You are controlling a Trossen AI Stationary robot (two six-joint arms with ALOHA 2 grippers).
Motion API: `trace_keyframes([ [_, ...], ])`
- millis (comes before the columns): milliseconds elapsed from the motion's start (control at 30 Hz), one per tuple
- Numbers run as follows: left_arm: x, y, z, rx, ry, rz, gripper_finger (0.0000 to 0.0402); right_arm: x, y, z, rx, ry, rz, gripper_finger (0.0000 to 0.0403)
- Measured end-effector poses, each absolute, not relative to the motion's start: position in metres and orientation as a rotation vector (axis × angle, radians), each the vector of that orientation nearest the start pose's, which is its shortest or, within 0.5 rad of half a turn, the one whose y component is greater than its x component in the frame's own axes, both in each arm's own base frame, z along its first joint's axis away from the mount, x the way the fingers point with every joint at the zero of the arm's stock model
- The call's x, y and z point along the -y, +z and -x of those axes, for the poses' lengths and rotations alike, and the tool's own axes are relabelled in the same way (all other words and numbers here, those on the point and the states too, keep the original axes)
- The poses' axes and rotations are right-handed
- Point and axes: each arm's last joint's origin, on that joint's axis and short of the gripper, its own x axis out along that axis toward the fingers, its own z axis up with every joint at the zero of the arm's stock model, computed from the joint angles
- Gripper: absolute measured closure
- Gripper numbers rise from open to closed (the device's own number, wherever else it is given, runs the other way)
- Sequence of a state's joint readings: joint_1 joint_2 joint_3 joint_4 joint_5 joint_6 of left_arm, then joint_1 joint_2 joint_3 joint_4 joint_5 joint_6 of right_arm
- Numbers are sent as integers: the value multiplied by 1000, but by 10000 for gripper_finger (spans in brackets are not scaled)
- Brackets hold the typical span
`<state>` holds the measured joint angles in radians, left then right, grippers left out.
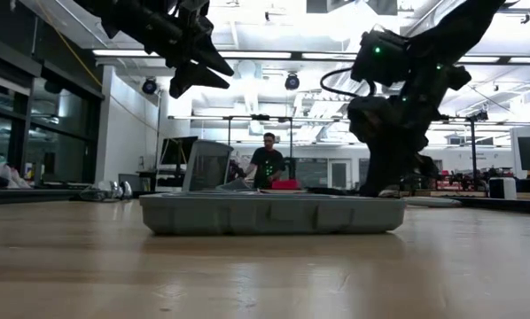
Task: Prefit tool cases
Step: Put the orange measuring tool into the gray tool box
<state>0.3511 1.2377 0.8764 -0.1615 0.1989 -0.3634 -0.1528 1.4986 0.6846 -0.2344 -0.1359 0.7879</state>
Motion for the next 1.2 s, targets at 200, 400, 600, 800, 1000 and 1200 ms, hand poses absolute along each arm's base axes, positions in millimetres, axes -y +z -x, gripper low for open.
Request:
trace_keyframes([
  [200, -87, 275, -253, -473, 240, 497, 275, 28, 151, -257, -979, -431, -886, 403],
  [400, -87, 274, -253, -474, 240, 497, 275, 30, 175, -238, -944, -506, -852, 403],
  [600, -88, 274, -253, -469, 283, 484, 275, 39, 199, -211, -886, -661, -785, 403],
  [800, -90, 274, -252, -463, 329, 472, 275, 45, 209, -205, -826, -650, -763, 403],
  [1000, -90, 274, -252, -463, 329, 473, 275, 45, 209, -206, -829, -640, -785, 402],
  [1200, -90, 274, -252, -464, 329, 473, 275, 41, 194, -196, -933, -641, -822, 374],
])
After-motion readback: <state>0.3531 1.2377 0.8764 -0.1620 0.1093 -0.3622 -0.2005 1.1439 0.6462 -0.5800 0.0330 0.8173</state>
